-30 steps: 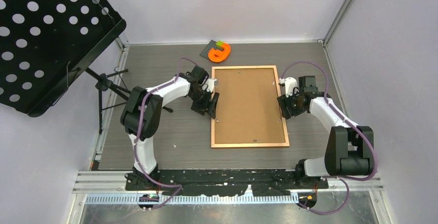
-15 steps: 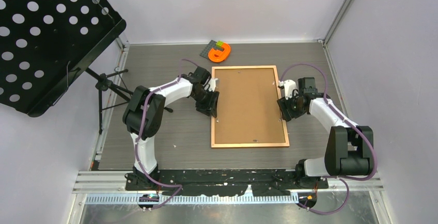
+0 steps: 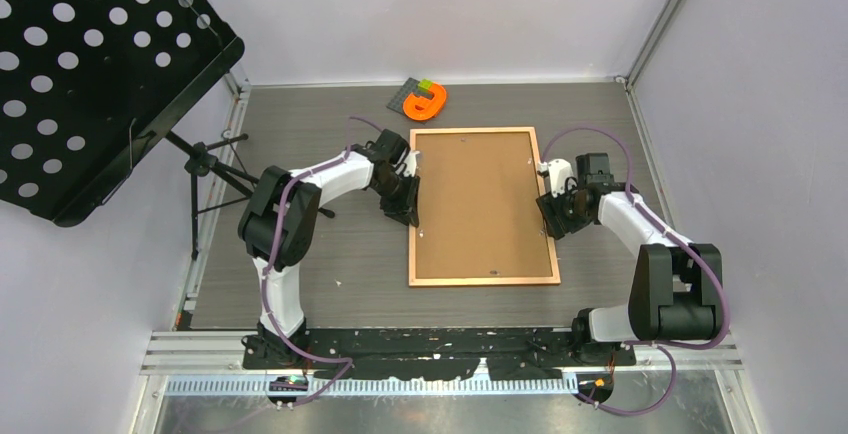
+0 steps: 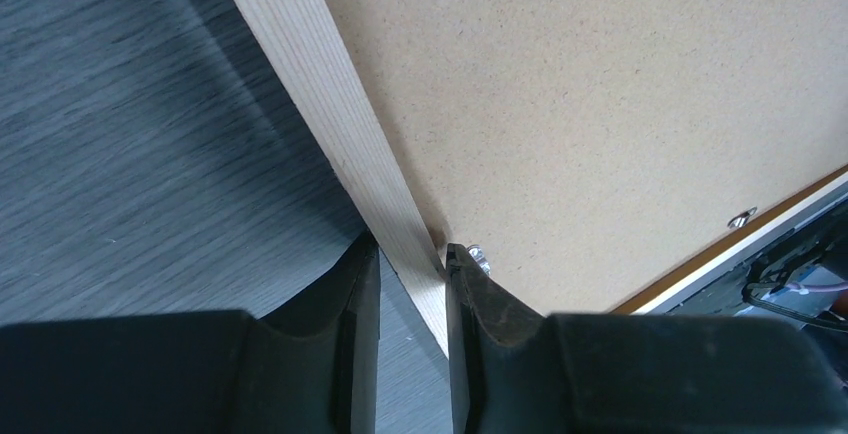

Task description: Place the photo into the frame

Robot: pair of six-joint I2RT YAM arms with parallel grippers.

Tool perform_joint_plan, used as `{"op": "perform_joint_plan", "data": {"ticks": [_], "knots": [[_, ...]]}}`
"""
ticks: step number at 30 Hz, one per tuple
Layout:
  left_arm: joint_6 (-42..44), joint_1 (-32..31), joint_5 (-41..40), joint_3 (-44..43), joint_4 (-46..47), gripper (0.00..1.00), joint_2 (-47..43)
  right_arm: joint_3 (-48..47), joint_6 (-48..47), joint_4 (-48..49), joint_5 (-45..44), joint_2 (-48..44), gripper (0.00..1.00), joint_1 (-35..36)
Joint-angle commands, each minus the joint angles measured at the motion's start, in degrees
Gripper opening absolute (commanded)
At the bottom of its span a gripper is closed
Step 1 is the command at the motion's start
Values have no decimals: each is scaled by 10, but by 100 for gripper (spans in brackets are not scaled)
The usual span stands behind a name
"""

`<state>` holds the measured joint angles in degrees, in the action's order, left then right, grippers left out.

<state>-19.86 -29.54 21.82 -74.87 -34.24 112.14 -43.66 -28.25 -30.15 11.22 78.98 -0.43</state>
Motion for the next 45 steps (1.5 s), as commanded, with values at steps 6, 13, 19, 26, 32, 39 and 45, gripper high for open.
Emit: {"op": "perform_joint_plan", "data": {"ticks": [6,13,19,26,32,39,45], "knots": [[-2,-2,-28,21,15,15,29,-17,-1,1,10,14,61,3],[0,-1,-25,16,14,9,33,-37,6,-6,24,38,61,4],[0,-2,-23,16,14,3,35,-46,12,-6,19,52,60,4],[2,-2,-19,14,13,0,37,-50,17,-3,10,59,60,4],[5,-2,-14,16,17,0,38,-52,27,9,2,62,59,13],[6,-2,-9,18,18,0,40,-55,38,24,-6,75,59,27],[7,-2,-12,19,19,0,39,-61,42,28,-9,78,59,27]]}}
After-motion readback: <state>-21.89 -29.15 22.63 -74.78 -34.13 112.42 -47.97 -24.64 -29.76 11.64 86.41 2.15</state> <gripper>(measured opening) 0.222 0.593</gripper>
